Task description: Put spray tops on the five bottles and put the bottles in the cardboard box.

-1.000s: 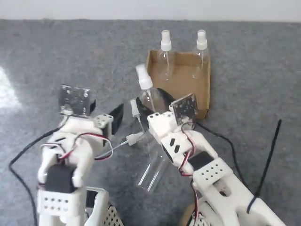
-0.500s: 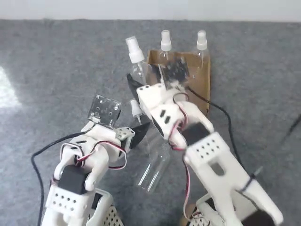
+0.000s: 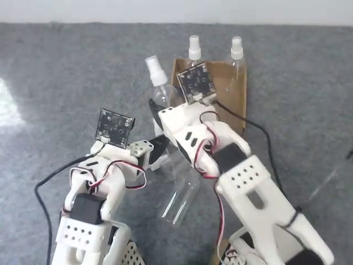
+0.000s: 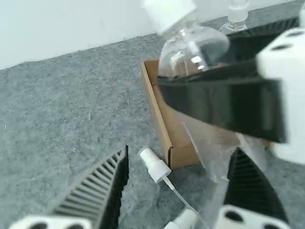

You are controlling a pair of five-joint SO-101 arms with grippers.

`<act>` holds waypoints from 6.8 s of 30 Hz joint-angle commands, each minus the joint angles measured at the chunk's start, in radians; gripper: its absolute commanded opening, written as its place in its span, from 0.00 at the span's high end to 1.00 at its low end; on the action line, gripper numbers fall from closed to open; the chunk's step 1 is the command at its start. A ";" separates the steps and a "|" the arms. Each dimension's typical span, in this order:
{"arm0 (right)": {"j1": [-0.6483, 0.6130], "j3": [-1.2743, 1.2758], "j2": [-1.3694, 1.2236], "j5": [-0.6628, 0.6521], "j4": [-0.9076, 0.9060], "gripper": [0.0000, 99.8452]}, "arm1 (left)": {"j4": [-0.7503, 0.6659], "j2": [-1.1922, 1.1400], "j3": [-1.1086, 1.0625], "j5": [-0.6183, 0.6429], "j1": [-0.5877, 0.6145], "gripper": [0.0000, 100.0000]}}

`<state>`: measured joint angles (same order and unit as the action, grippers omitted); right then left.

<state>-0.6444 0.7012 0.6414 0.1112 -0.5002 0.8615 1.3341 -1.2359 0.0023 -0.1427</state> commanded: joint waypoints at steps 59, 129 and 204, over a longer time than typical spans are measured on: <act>0.254 -0.064 -0.799 -0.083 0.917 0.99 | -0.095 0.005 -0.005 0.057 0.218 0.99; 0.214 -0.063 -0.742 -0.164 0.905 0.74 | -0.095 0.005 -0.005 0.058 0.222 0.99; -0.240 0.124 -0.191 0.446 -0.604 0.99 | -0.129 0.005 -0.030 0.058 0.224 0.99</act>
<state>-0.8792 0.7687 0.4035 0.5777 -1.2029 0.7587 1.3249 -1.2774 0.0437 0.0767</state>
